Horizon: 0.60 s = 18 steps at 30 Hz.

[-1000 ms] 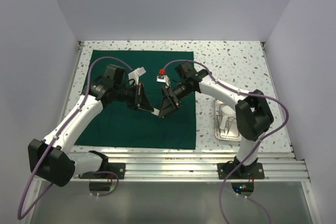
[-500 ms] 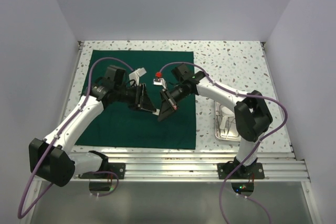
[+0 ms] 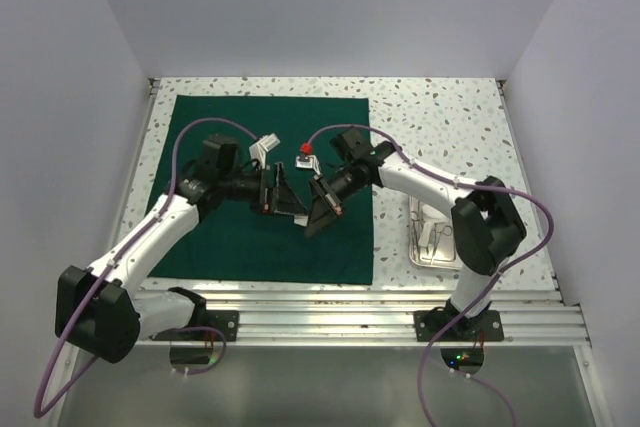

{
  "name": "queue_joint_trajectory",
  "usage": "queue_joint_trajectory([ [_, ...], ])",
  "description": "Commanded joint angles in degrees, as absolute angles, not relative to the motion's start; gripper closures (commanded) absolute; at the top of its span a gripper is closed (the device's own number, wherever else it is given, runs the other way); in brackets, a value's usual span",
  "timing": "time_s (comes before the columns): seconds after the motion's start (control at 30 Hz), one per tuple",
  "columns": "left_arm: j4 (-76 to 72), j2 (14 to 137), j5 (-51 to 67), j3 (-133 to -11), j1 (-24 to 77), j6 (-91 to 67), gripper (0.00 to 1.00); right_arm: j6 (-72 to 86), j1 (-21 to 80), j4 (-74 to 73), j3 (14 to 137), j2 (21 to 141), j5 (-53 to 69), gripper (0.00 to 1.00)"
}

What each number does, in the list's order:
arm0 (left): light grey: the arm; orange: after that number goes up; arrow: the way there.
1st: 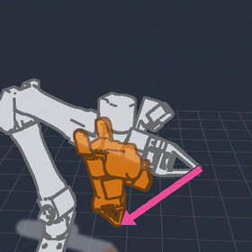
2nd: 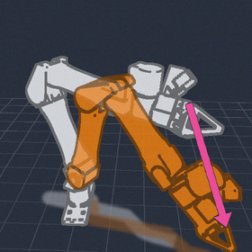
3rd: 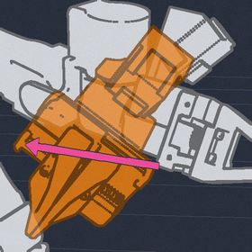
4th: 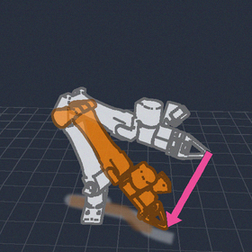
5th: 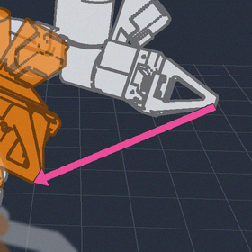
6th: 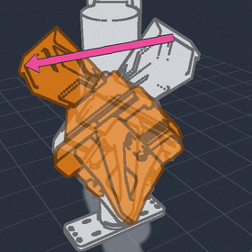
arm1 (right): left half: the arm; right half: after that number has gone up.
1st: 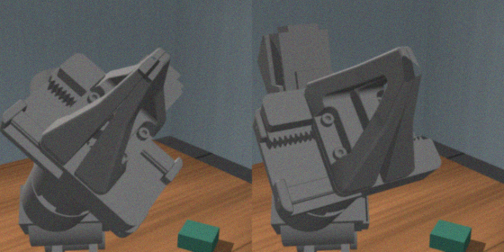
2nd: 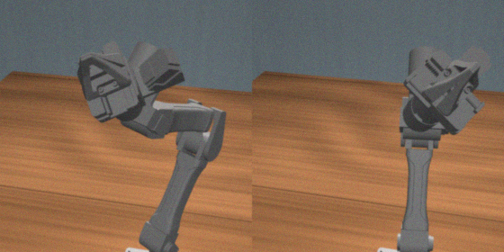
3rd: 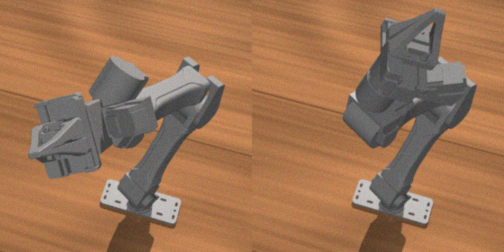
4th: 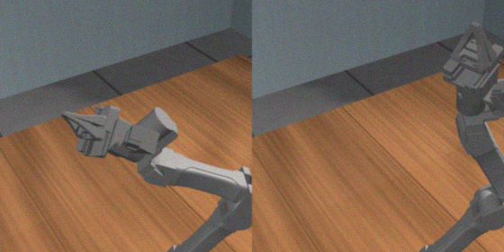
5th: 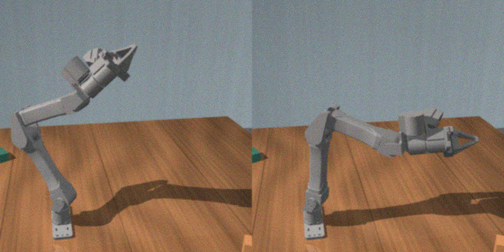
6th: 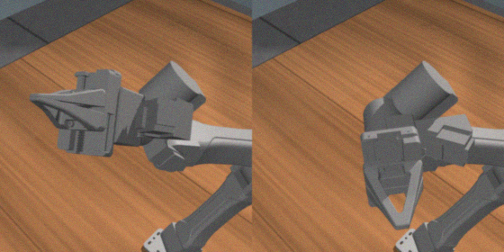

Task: Prepare the surgical pack

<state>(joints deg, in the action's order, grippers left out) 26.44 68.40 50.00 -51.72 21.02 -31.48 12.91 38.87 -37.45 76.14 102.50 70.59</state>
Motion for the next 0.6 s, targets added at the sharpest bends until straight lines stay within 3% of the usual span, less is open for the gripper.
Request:
queue_joint_trajectory([
  [0.0,11.6,67.4,58.4,-49.3,20.9,-35.6,0.19,14.2,38.8,-35.2,76.6,99.5,73.9,1.0],
  [0.13,5.8,67.4,60.6,-46.8,21.2,-38.9,0.19,14.3,38.8,-35.2,76.5,99.3,73.8,1.0],
  [0.3,3.1,66.8,62.6,-45.1,21.3,-40.7,0.26,14.3,38.9,-35.0,75.9,98.5,72.7,1.0],
  [0.57,5.3,64.8,62.7,-42.9,21.3,-40.3,0.53,14.4,38.8,-35.2,74.9,98.3,69.1,1.0],
])
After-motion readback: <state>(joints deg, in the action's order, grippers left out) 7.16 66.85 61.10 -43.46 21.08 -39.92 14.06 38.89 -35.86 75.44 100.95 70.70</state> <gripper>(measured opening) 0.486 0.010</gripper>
